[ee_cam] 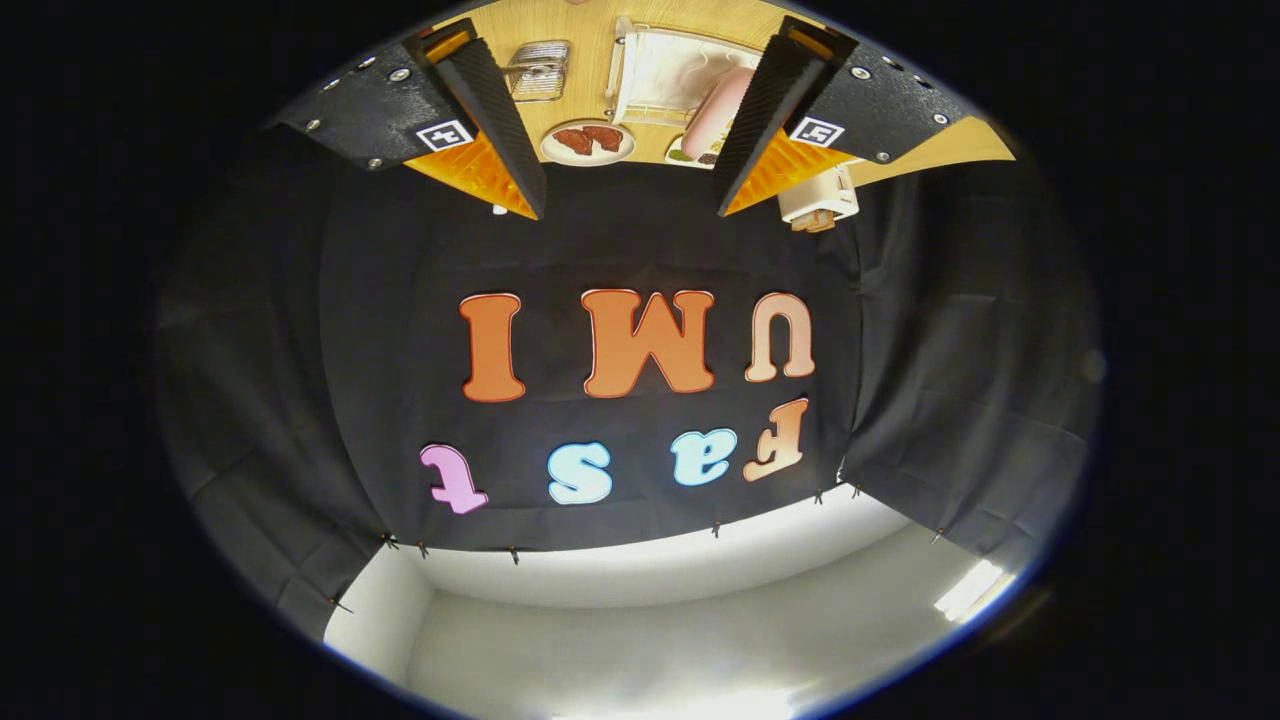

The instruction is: Take the plate from the dish rack, then take the spoon from the basket and place it into the plate.

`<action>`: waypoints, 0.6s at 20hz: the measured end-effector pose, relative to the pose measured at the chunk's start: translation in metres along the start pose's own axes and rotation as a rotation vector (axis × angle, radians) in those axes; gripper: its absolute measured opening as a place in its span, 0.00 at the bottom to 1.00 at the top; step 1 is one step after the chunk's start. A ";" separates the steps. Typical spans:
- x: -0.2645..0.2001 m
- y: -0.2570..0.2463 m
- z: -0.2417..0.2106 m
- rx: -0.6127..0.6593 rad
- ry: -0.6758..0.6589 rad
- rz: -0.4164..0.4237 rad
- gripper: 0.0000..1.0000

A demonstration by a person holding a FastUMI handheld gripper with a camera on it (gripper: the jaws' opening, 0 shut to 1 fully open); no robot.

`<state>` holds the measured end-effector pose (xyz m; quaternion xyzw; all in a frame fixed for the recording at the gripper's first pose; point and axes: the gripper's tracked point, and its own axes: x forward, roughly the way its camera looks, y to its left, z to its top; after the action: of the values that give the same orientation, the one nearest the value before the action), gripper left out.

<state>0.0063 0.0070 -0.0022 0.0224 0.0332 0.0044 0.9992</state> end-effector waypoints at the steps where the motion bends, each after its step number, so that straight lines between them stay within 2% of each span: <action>1: 0.001 0.001 0.001 0.008 0.007 0.004 0.99; 7: 0.008 0.009 0.000 0.018 0.037 0.046 0.99; 12: 0.020 0.009 -0.026 0.050 0.151 0.049 0.99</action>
<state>0.0247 0.0170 -0.0293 0.0475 0.1082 0.0299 0.9925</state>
